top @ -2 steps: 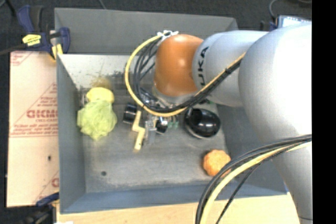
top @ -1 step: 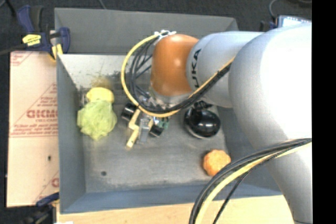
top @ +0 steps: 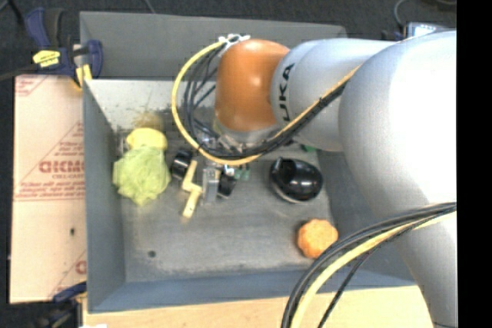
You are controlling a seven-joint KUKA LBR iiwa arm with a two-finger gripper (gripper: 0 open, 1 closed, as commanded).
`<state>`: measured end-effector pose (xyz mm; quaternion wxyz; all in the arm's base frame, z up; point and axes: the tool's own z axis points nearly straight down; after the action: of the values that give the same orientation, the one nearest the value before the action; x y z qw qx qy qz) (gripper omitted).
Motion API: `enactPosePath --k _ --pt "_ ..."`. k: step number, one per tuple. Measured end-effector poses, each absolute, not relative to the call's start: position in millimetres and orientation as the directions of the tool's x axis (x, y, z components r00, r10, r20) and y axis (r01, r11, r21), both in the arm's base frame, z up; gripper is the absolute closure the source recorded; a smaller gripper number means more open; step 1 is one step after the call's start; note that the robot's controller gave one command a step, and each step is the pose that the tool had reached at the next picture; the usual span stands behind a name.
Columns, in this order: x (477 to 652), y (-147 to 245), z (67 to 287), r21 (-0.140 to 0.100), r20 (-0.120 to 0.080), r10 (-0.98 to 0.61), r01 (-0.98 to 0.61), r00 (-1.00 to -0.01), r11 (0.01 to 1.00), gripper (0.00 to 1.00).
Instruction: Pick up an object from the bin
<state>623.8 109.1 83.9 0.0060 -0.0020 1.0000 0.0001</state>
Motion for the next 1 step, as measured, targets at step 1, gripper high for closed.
enactPosePath --k 1 --pt "617.6 98.2 72.8 0.008 -0.019 0.138 0.138 -0.99 0.99 1.0"
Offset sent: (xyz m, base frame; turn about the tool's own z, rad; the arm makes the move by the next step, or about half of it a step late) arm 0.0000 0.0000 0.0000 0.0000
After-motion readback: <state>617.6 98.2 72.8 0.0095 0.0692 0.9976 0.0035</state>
